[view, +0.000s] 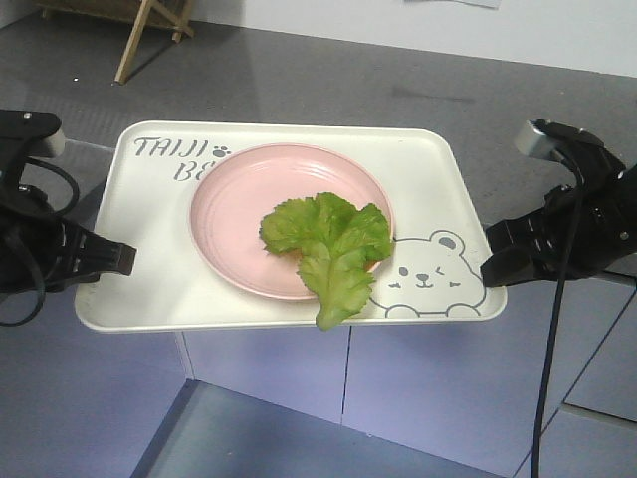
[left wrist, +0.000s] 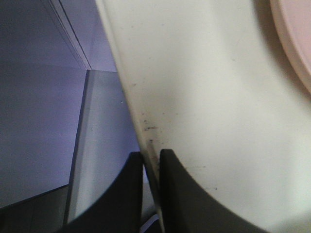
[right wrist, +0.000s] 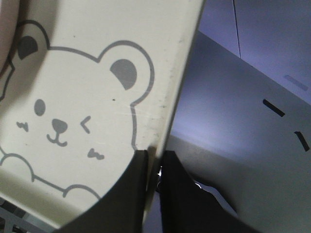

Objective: Transfer vegetables to tray and serve
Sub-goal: 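Hold the tray level with both grippers while the base turns and drives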

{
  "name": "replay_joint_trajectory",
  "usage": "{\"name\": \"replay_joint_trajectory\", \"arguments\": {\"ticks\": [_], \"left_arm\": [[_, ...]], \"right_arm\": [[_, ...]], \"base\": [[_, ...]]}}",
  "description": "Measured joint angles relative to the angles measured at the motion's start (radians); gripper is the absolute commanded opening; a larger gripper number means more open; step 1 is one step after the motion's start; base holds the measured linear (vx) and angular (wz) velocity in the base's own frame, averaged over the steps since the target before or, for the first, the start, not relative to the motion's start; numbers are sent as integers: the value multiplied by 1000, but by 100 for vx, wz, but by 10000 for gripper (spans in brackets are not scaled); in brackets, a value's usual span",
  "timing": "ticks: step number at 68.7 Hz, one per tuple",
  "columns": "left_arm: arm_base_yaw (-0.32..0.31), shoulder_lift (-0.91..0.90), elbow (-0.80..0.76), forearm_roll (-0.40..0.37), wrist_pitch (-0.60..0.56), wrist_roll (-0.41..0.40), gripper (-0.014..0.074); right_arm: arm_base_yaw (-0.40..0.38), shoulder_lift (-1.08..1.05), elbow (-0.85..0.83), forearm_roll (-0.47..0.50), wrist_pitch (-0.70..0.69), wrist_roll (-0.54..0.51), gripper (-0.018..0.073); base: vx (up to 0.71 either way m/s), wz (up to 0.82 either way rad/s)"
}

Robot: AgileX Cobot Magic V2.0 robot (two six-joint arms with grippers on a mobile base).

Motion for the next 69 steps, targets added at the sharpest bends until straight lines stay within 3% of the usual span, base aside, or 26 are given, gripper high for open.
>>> {"name": "replay_joint_trajectory", "arguments": {"ticks": [69], "left_arm": [[0,0,0,0,0,0,-7]], "right_arm": [[0,0,0,0,0,0,-3]], "base": [[15,-13]]}}
